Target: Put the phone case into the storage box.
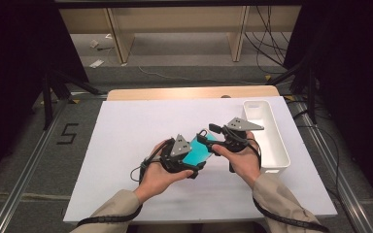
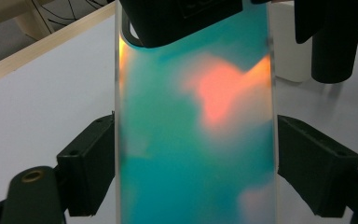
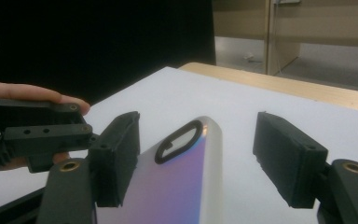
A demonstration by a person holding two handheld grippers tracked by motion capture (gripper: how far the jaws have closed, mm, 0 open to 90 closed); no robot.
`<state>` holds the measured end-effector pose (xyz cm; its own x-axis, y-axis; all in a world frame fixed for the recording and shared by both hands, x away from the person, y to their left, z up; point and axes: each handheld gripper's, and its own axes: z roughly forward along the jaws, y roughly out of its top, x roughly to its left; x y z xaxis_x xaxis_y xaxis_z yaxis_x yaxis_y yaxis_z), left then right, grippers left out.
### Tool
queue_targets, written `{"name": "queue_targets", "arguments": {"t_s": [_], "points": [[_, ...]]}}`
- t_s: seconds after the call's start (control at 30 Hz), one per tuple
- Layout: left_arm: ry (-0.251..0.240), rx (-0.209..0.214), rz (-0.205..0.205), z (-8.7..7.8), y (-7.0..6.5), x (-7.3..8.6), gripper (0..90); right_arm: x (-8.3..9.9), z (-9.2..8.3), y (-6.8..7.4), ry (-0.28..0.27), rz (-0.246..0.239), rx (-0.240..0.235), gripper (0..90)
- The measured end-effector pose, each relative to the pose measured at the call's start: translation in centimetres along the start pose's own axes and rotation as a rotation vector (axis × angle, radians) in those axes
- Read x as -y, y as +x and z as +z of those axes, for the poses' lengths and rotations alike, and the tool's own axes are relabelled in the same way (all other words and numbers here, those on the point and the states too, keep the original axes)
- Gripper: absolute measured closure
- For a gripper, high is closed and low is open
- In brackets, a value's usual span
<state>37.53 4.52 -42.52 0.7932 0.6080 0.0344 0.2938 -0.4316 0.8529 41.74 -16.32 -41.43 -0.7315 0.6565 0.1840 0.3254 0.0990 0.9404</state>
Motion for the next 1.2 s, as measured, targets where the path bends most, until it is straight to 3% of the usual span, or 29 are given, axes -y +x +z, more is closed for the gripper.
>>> {"name": "queue_targets", "arguments": {"t_s": [0.33,0.87,1.2], "points": [[-0.007,0.013,-0.006,-0.01,-0.14,-0.02,17.2,-0.05,0.41,0.16,0.006,0.012,-0.014,42.6],[-0.017,0.007,-0.015,-0.15,-0.08,-0.12,17.2,-0.14,0.62,0.0,0.016,0.075,-0.048,58.9],[-0.022,0.002,0.005,0.07,-0.2,0.1,17.1,-0.26,0.45,-0.17,0.012,0.145,-0.077,67.2]]}}
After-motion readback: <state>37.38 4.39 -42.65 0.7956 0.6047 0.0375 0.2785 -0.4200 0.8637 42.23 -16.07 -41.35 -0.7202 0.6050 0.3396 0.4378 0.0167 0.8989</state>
